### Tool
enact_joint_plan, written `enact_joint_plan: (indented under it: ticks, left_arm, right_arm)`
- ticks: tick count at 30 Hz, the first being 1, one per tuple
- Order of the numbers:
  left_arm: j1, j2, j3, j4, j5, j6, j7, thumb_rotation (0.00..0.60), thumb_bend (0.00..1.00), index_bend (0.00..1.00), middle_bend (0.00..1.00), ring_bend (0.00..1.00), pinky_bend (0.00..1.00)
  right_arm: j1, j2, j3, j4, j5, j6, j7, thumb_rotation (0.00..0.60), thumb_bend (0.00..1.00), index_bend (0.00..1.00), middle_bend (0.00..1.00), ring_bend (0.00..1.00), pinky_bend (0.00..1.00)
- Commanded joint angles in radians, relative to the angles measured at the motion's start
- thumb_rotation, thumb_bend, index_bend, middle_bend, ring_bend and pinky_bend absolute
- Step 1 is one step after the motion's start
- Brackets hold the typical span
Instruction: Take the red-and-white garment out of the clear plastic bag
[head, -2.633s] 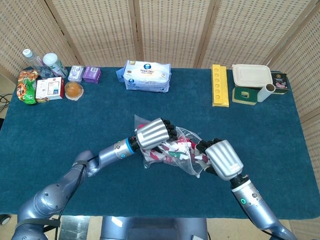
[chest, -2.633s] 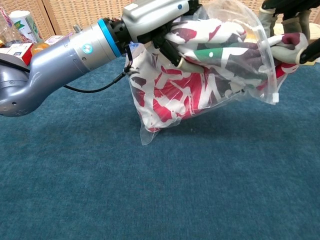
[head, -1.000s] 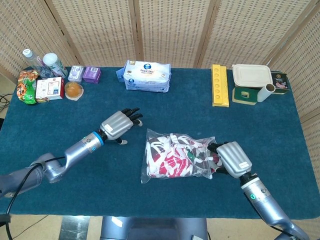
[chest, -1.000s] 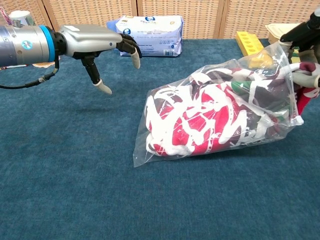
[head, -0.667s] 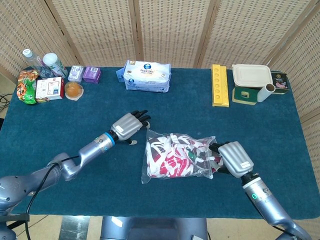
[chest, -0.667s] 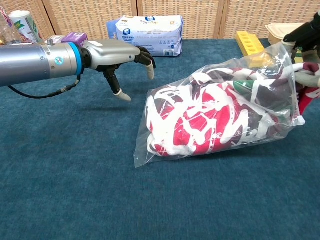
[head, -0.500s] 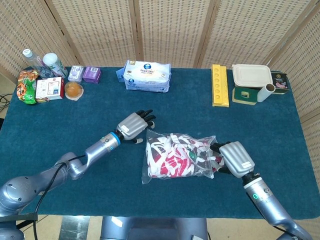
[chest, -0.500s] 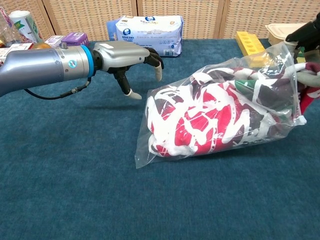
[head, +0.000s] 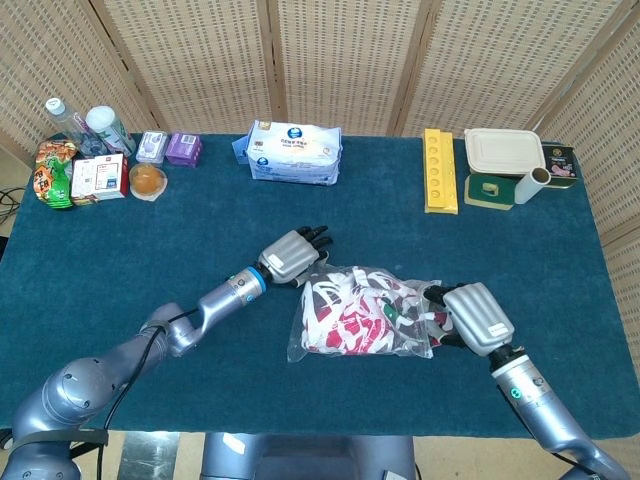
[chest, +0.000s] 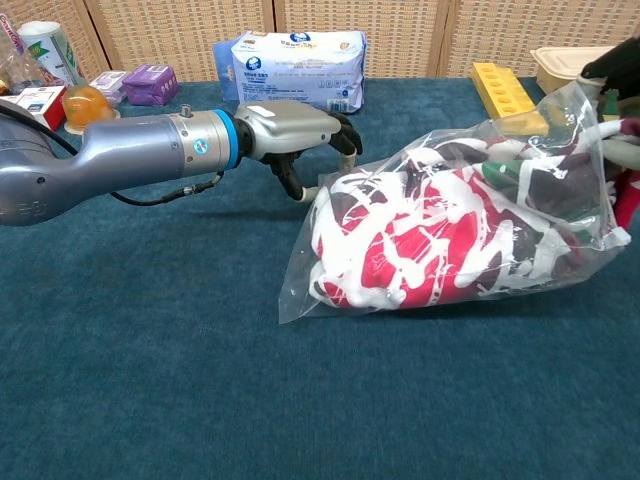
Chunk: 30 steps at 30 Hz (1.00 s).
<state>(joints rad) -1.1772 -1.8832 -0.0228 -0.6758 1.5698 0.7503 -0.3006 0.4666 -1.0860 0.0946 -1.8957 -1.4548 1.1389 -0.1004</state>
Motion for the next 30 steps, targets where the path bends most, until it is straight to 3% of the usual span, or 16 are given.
enact_joint_plan:
  ticks: [1,13,20,30]
  left_arm:
    - [-0.006,-0.009,0.003,0.011,0.006,-0.003,-0.012,0.6,0.45,0.44,0.15,0.04,0.18]
    - [-0.006,-0.041,0.01,0.06,0.018,0.016,-0.076,0.6,0.59,0.61,0.23,0.1,0.24]
    - [0.017,-0.038,0.009,0.063,0.018,0.058,-0.112,0.6,0.58,0.74,0.37,0.21,0.28]
    - [0.083,0.043,0.028,-0.02,0.027,0.147,-0.133,0.6,0.58,0.81,0.57,0.4,0.33]
  right_arm:
    - [0.0,0.001,0.0,0.0,0.0,-0.001,0.002,0.6,0.48,0.72,0.54,0.65,0.59]
    - [-0.001,-0.002,0.0,0.003,-0.001,-0.002,0.011,0.6,0.48,0.73,0.55,0.65,0.59]
    - [-0.007,0.002,-0.002,-0.003,-0.016,0.011,0.019,0.6,0.48,0.73,0.55,0.65,0.59]
    - [-0.029,0.029,-0.008,-0.043,-0.076,0.062,0.033,0.6,0.48,0.73,0.55,0.66,0.59]
